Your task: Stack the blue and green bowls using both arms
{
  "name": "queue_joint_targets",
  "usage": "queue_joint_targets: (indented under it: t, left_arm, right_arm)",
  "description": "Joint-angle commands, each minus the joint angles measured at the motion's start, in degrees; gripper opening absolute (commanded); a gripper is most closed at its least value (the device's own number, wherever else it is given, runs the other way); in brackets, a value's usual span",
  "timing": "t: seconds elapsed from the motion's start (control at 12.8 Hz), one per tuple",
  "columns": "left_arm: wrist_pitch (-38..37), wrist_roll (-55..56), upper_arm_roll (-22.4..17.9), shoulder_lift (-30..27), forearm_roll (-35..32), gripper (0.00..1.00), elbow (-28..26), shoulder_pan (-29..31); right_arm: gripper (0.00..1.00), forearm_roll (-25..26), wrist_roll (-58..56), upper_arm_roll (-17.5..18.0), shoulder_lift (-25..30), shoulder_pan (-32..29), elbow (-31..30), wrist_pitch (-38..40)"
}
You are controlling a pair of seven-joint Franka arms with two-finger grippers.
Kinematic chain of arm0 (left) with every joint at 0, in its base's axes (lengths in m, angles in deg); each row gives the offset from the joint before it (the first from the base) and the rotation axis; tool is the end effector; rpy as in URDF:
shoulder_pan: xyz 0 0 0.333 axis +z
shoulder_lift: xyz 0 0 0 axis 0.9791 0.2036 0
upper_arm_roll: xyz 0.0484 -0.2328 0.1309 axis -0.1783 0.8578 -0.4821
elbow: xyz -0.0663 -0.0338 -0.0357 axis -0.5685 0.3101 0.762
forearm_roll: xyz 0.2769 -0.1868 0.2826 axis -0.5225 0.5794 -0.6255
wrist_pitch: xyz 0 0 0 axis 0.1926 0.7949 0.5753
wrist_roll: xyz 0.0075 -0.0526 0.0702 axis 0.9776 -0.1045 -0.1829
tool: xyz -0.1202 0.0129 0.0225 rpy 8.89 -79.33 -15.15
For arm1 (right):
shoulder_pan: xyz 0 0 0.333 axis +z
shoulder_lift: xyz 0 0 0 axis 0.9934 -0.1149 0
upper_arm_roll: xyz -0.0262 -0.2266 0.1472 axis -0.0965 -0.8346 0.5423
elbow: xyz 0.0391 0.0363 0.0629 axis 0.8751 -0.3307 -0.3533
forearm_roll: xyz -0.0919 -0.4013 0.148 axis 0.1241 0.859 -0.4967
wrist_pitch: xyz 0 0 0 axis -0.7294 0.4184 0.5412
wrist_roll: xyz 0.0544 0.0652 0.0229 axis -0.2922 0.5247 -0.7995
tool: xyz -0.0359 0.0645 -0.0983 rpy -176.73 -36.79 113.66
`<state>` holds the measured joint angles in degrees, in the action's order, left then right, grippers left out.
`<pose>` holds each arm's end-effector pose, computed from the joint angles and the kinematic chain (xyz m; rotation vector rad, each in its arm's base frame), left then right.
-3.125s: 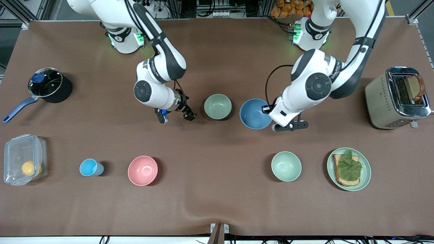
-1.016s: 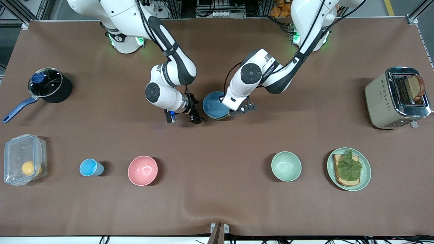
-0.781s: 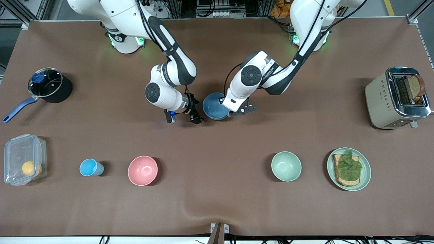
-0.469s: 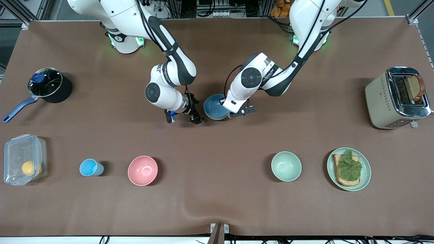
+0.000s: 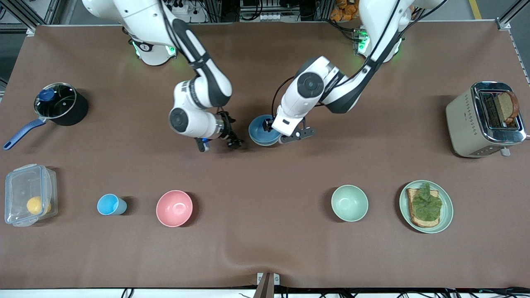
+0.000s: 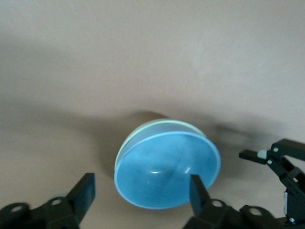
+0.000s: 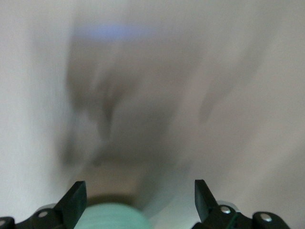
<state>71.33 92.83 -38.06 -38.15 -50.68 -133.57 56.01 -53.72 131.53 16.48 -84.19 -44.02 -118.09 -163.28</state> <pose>0.4762 -0.4652 0.2433 2.8909 0.4815 -0.1389 0.4948 0.3239 0.1175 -2.4611 1.6634 0.7007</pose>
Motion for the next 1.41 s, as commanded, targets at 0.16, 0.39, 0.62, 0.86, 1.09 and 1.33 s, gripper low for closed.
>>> queue_joint_targets:
  t: [0.16,0.39,0.62,0.86,1.09,1.33]
  left_arm:
    - [-15.54,0.03,-0.40,-12.03,-7.44,1.00,5.91,10.18]
    - [-24.69,-2.69,-0.57,-12.92,-7.62,1.00,14.26,17.13]
    - [-31.46,-15.65,-0.31,-12.75,-7.18,1.00,20.35,21.97]
    - [-35.67,-22.98,-1.36,-13.71,-7.00,1.00,21.58,23.56]
    - [-42.28,-32.55,-8.03,-13.97,-6.65,1.00,25.19,21.98]
    - [-45.70,-38.81,-13.21,-16.25,-3.85,1.00,25.28,21.89]
  right_arm:
    - [1.00,12.94,-1.55,-7.78,5.83,-0.80,-1.11,13.43]
    - [1.00,18.07,-10.82,-15.68,8.56,-1.15,-0.23,23.62]
    - [1.00,20.16,-18.06,-21.75,9.09,-1.06,3.45,31.97]
    - [1.00,25.70,-18.33,-23.43,9.09,-1.67,8.72,38.40]
    - [1.00,29.75,-29.09,-26.33,9.18,-3.51,13.12,42.01]
    - [1.00,29.85,-46.14,-25.56,9.09,-12.72,18.12,44.65]
